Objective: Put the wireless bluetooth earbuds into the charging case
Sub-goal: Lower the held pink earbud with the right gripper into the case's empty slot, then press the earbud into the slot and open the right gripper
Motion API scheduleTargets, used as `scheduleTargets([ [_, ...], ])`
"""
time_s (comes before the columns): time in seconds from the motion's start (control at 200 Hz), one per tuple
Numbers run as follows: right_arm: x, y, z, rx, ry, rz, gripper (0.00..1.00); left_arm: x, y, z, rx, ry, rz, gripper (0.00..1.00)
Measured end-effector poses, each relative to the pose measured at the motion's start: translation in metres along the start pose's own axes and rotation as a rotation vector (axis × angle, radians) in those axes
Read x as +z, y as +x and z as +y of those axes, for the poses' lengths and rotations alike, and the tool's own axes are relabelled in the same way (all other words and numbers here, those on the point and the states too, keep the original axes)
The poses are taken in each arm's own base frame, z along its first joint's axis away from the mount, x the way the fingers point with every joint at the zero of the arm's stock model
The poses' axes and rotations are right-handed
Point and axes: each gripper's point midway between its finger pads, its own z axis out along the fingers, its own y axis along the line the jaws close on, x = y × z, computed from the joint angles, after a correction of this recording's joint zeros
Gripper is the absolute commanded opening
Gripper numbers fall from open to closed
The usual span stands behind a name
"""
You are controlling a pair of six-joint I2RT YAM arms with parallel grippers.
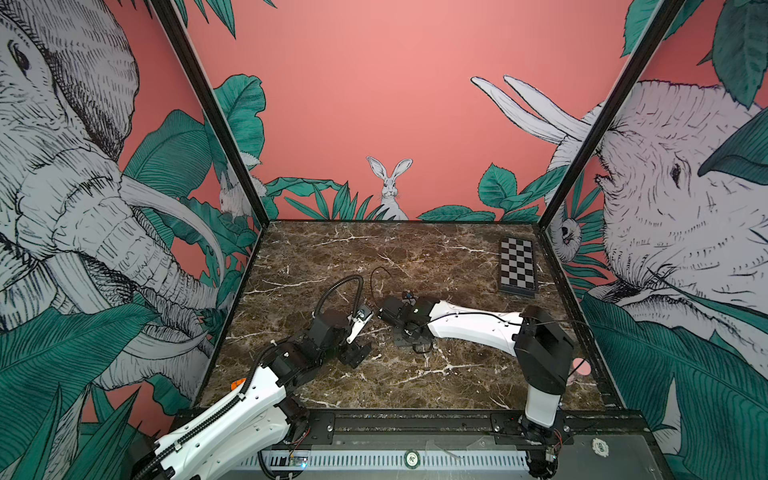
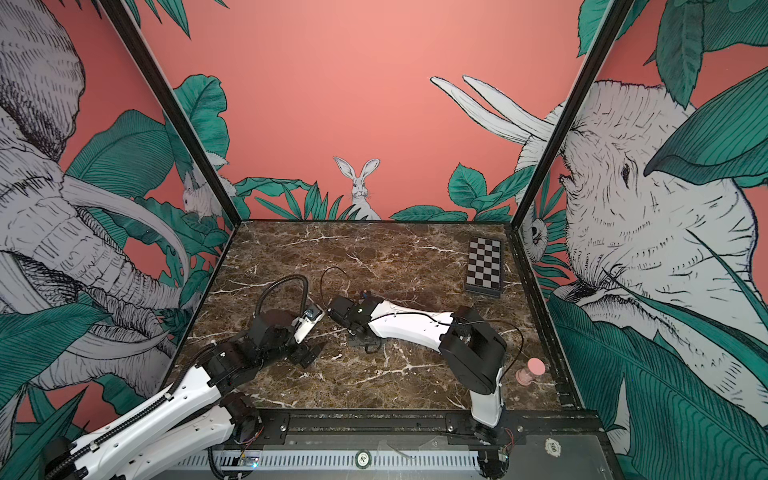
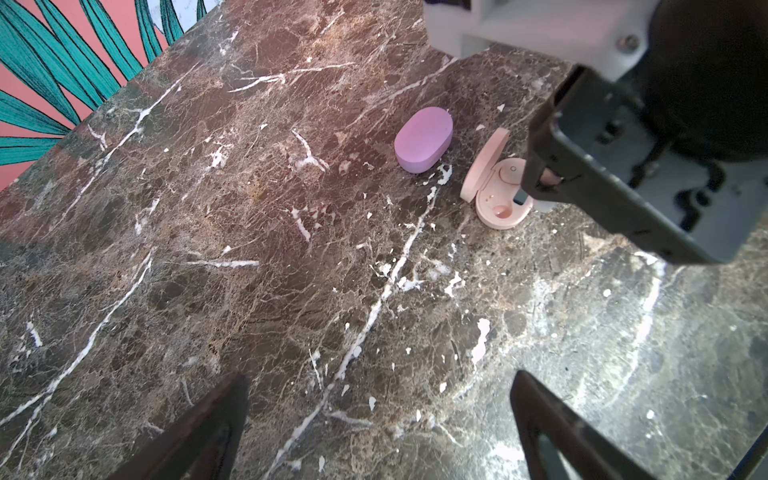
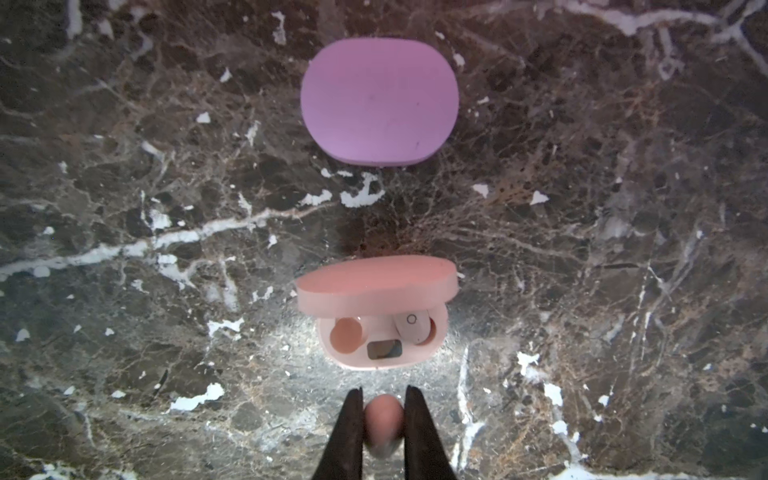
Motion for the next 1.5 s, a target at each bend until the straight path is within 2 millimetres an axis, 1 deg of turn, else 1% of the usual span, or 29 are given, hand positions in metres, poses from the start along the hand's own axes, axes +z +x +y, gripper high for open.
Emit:
scheduleTargets([
  [0.2,0.004,-0.002,0.002,-0.007,0.006,0.000,0.14,0.000,0.000,0.000,-0.001,-0.001,0.000,0.99],
  [0.41,0.012,0.000,0.001,-0.016,0.026,0.012,0.14,0.000,0.000,0.000,-0.003,-0.002,0.000,0.99],
  [0.82,0.009,-0.005,0.006,-0.023,0.022,0.001,0.14,-0.001,0.000,0.003,-0.018,-0.018,-0.002,0.99],
  [1.13,0.017,-0.005,0.005,-0.032,0.043,0.006,0.14,-0.002,0.000,0.006,-0.029,-0.032,-0.001,0.99],
  [1.5,0.018,-0.005,0.005,-0.033,0.045,0.006,0.14,-0.002,0.000,0.007,-0.031,-0.033,-0.002,0.99],
])
